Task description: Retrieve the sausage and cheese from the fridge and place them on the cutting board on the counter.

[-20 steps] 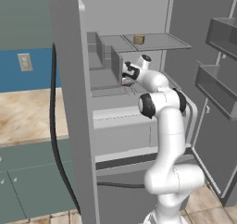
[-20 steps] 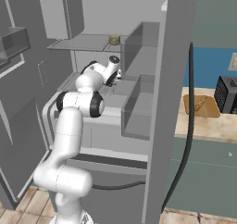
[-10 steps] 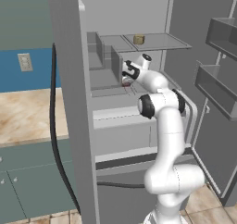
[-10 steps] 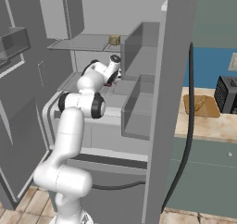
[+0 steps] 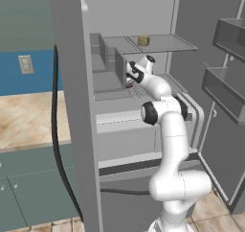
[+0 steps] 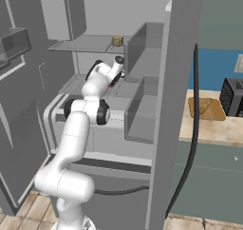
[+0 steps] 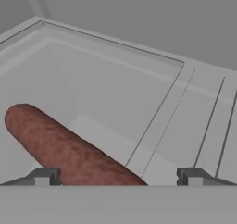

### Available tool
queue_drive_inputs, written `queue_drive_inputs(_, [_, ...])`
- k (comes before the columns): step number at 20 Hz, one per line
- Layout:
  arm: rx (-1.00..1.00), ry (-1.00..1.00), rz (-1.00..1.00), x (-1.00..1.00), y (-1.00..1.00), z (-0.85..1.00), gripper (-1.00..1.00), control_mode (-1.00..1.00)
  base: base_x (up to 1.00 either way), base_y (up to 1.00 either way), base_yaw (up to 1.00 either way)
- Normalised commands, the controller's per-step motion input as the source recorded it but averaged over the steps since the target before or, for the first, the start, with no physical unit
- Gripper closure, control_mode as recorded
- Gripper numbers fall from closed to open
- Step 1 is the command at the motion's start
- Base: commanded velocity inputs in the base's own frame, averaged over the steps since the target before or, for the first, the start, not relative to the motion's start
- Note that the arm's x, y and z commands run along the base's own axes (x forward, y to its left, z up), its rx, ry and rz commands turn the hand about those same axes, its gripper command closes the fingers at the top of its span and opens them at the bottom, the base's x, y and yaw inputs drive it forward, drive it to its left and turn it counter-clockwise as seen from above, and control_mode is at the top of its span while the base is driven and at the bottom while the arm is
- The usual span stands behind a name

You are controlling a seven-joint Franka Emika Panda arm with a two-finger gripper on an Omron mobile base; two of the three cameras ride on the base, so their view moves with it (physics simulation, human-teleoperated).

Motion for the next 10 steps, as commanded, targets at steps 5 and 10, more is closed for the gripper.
queue_drive_inputs(5, [-0.06, -0.06, 0.18, 0.08, 0.06, 0.04, -1.0, -1.0, 0.0, 0.0, 0.0])
queue_drive_inputs(10, [-0.06, 0.0, 0.23, 0.09, 0.08, 0.0, -1.0, -1.0, 0.0, 0.0, 0.0])
